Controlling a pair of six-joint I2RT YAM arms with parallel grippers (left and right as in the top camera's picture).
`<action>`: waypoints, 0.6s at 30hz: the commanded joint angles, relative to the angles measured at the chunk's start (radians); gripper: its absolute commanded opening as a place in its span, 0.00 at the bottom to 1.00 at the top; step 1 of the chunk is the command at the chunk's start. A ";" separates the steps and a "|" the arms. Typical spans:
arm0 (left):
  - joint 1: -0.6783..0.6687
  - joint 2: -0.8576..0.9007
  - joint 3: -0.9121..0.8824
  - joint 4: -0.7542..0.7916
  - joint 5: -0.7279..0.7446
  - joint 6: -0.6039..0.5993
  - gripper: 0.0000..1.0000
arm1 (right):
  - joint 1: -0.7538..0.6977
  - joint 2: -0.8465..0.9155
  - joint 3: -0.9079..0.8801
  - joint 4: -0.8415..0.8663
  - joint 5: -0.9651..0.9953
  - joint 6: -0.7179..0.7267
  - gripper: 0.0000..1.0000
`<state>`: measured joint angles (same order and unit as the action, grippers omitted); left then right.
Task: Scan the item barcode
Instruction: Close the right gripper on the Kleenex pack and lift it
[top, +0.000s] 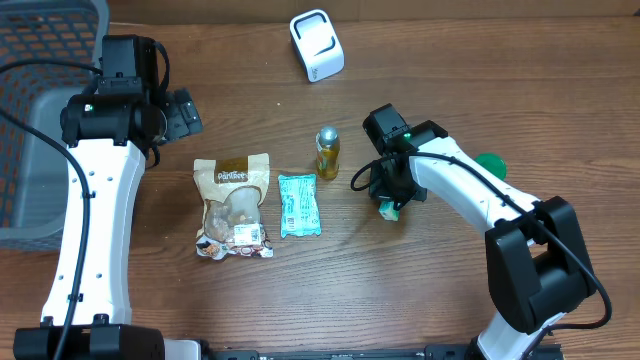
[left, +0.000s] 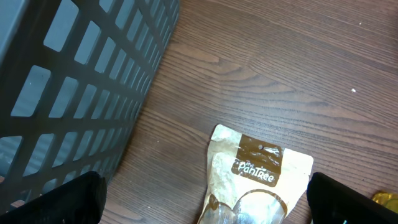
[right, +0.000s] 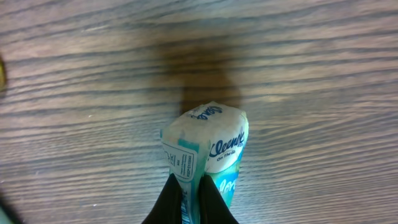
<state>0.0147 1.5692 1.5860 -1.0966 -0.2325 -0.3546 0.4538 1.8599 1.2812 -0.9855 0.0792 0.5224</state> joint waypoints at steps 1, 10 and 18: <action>-0.002 -0.003 0.005 0.001 -0.010 0.026 1.00 | 0.001 -0.031 0.029 0.004 0.038 -0.006 0.05; -0.002 -0.003 0.005 0.001 -0.010 0.026 1.00 | 0.001 -0.031 0.028 0.045 -0.059 -0.005 0.44; -0.002 -0.003 0.004 0.001 -0.010 0.026 0.99 | -0.006 -0.031 0.028 0.061 -0.058 0.029 0.51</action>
<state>0.0147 1.5696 1.5860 -1.0966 -0.2329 -0.3546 0.4541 1.8599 1.2812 -0.9310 0.0288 0.5236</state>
